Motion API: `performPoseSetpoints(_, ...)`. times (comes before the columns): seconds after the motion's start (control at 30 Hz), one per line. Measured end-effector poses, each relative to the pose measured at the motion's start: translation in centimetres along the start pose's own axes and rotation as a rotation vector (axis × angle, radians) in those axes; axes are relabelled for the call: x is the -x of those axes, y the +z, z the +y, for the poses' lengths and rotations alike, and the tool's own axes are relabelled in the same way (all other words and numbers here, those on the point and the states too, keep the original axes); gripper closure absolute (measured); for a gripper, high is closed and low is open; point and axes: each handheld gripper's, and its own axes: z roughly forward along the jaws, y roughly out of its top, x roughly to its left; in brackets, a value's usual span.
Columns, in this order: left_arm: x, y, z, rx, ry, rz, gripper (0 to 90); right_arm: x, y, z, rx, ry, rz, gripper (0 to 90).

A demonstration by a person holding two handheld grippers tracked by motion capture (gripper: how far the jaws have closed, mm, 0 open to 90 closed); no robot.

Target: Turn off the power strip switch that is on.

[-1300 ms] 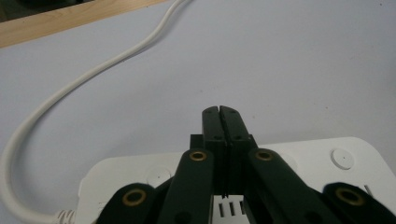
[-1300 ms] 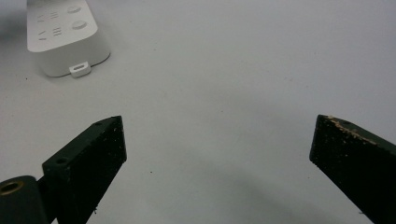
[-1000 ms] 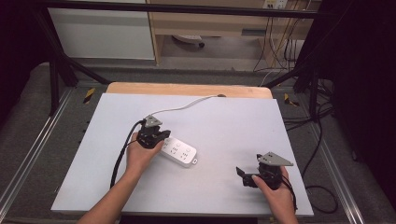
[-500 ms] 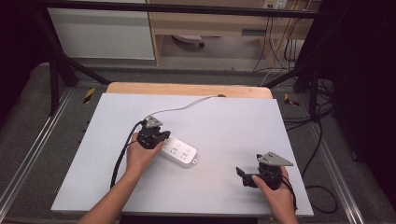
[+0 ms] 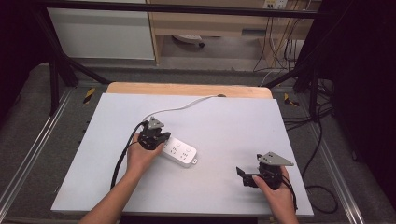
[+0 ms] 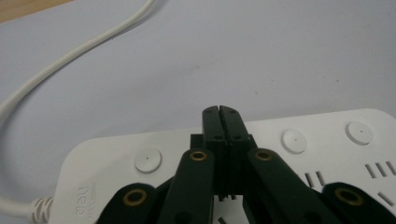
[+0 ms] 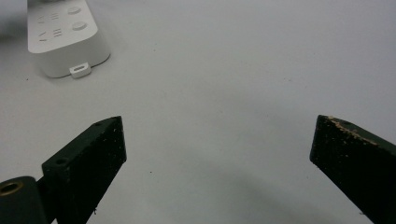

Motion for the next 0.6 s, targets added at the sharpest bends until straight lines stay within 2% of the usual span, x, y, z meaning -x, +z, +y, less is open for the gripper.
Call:
performPoseSetpoints(0.2,0.25,0.09,0.0,-0.003,0.014,0.009,90.0,0.04,-0.08,0.04,-0.003,0.004,0.001,4.3)
performPoseSetpoints(0.6,0.07,0.04,-0.65,0.026,0.003,0.004,90.0,0.01,-0.01,-0.01,-0.007,0.002,-0.002,4.2)
